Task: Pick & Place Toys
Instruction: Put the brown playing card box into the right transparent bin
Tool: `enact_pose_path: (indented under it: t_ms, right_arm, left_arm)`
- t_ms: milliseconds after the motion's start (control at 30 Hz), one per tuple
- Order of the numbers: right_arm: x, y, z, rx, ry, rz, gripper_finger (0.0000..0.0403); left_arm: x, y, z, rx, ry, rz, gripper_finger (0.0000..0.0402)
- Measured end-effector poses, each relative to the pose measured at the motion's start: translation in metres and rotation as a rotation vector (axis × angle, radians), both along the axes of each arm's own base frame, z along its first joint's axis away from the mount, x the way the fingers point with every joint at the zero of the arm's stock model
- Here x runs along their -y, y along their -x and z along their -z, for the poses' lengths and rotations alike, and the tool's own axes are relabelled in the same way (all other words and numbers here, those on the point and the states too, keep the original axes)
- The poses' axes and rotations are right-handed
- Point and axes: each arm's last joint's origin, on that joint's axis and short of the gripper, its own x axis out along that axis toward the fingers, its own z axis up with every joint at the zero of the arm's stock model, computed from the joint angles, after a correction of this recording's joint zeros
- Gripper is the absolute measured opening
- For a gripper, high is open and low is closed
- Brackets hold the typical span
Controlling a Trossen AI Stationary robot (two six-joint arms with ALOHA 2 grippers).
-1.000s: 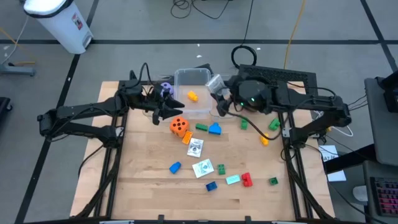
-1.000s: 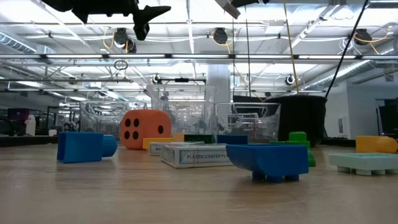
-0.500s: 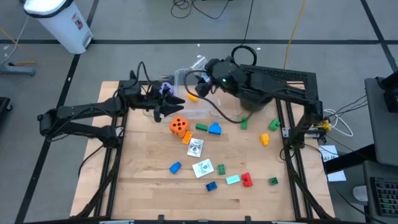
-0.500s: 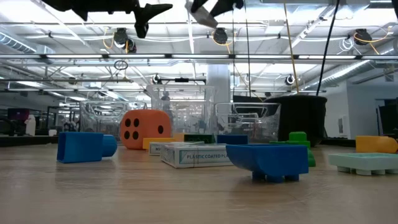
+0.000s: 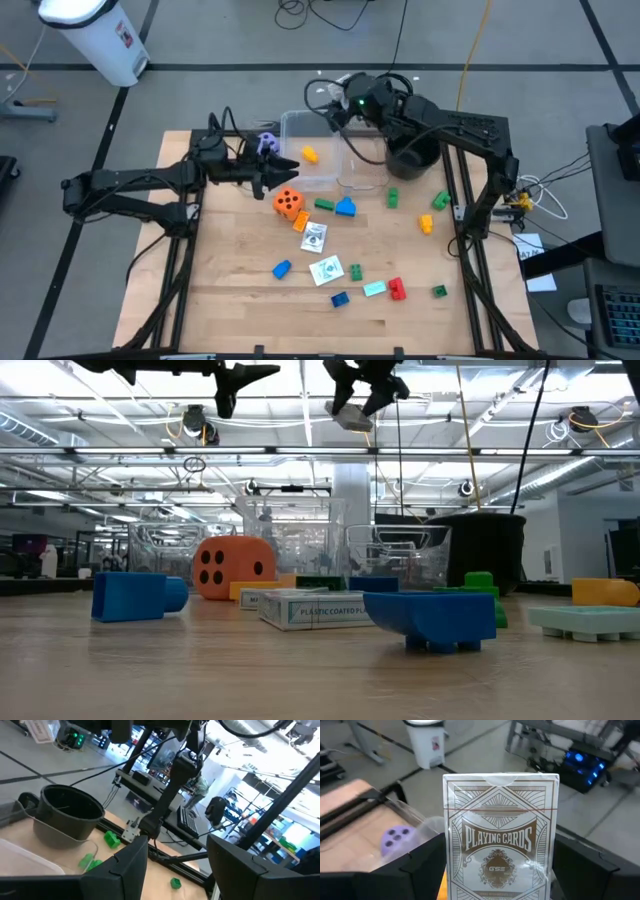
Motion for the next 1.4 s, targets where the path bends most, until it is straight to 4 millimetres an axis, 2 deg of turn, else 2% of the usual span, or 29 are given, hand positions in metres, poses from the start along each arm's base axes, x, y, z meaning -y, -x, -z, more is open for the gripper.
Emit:
enact_pose_path:
  t_ms: [133,333,567,800,1000,1300,1400]
  right_arm:
    - [0.008,0.006,0.005,-0.017,-0.048,0.052,0.0301]
    - [0.025,0.012,0.018,0.011,-0.142,0.174,0.0302]
    - [0.047,-0.002,0.051,0.020,-0.282,0.251,0.0302]
    - [0.070,-0.010,0.091,-0.053,-0.436,0.311,0.0302]
    - [0.086,-0.008,0.115,-0.120,-0.543,0.320,0.0302]
    - [0.104,0.009,0.118,-0.150,-0.572,0.384,0.0302]
    - [0.112,0.014,0.125,-0.136,-0.619,0.377,0.0302]
  left_arm:
    - [-0.004,0.002,-0.001,0.000,-0.062,-0.014,0.0209]
    - [-0.019,0.020,-0.011,0.031,-0.183,-0.051,0.0209]
    - [-0.033,0.059,-0.031,0.100,-0.289,-0.128,0.0209]
    - [-0.037,0.086,-0.033,0.052,-0.282,-0.126,0.0209]
    - [-0.038,0.093,-0.028,-0.003,-0.247,-0.104,0.0209]
    - [-0.037,0.092,-0.025,-0.028,-0.219,-0.075,0.0209]
    - [-0.037,0.092,-0.025,-0.027,-0.219,-0.075,0.0209]
